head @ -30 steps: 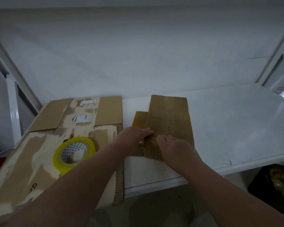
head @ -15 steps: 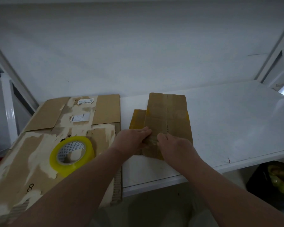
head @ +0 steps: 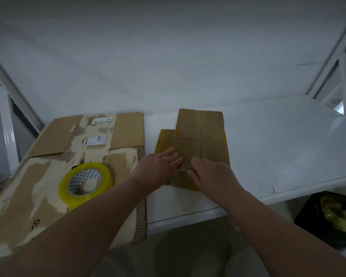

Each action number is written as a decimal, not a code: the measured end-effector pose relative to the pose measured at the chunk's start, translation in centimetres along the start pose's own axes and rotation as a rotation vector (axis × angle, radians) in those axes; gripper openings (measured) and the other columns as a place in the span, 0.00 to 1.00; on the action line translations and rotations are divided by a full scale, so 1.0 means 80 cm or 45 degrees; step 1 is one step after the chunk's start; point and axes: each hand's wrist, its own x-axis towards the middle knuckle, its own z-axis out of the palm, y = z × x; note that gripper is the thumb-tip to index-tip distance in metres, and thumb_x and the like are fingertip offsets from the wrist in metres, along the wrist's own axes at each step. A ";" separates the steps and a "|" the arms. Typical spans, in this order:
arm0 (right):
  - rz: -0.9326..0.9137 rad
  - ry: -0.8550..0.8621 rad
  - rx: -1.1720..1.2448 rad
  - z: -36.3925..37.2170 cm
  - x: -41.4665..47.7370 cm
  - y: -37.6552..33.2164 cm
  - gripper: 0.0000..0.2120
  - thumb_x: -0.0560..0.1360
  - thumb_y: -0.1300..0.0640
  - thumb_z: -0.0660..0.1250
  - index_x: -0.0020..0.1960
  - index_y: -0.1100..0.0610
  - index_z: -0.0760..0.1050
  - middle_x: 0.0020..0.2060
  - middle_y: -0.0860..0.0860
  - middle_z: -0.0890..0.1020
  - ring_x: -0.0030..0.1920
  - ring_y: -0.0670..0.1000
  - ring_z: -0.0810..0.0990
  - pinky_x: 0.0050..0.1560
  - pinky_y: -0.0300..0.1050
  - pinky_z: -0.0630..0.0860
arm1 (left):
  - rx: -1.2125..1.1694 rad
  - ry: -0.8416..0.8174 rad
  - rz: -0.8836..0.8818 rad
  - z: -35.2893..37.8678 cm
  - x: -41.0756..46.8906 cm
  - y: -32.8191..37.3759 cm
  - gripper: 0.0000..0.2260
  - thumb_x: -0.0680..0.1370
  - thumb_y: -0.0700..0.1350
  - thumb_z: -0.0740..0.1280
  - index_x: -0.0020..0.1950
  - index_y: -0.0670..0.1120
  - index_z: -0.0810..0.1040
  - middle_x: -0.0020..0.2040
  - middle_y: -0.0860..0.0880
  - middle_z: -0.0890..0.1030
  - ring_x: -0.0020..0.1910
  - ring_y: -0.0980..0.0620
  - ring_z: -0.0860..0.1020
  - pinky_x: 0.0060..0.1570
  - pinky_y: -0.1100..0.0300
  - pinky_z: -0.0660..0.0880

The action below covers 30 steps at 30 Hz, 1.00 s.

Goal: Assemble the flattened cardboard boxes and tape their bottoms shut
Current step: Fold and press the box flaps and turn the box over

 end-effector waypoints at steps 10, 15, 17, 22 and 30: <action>0.357 -0.045 0.469 -0.023 0.014 0.051 0.14 0.79 0.44 0.59 0.53 0.49 0.79 0.52 0.47 0.82 0.54 0.49 0.78 0.55 0.44 0.72 | -0.568 -0.206 -0.184 -0.050 0.018 -0.004 0.17 0.83 0.50 0.54 0.57 0.45 0.80 0.57 0.48 0.81 0.55 0.52 0.78 0.54 0.54 0.75; 0.356 -0.415 0.306 -0.019 0.030 0.066 0.24 0.78 0.39 0.56 0.73 0.42 0.64 0.76 0.45 0.59 0.77 0.55 0.52 0.74 0.55 0.54 | -0.618 -0.223 -0.308 -0.046 0.059 0.009 0.17 0.77 0.60 0.61 0.56 0.51 0.80 0.53 0.52 0.80 0.56 0.53 0.76 0.57 0.52 0.73; 0.311 -0.448 0.223 -0.015 0.030 0.064 0.25 0.78 0.39 0.56 0.74 0.42 0.62 0.76 0.45 0.57 0.77 0.55 0.50 0.73 0.55 0.54 | -0.562 -0.399 -0.281 -0.041 0.067 0.020 0.23 0.78 0.61 0.59 0.72 0.54 0.69 0.71 0.54 0.70 0.74 0.50 0.62 0.70 0.48 0.64; 0.261 -0.455 0.061 -0.005 0.023 0.065 0.28 0.77 0.36 0.53 0.75 0.40 0.56 0.76 0.42 0.54 0.77 0.53 0.48 0.73 0.54 0.57 | -0.430 -0.458 -0.270 -0.032 0.066 0.026 0.31 0.77 0.63 0.56 0.77 0.54 0.56 0.78 0.55 0.56 0.77 0.51 0.51 0.71 0.49 0.60; 0.156 -0.497 -0.099 0.000 0.017 0.069 0.32 0.77 0.36 0.51 0.77 0.44 0.49 0.77 0.44 0.51 0.77 0.53 0.47 0.73 0.52 0.58 | -0.333 -0.505 -0.203 -0.031 0.063 0.029 0.31 0.78 0.55 0.59 0.78 0.52 0.50 0.79 0.53 0.51 0.78 0.48 0.48 0.71 0.51 0.61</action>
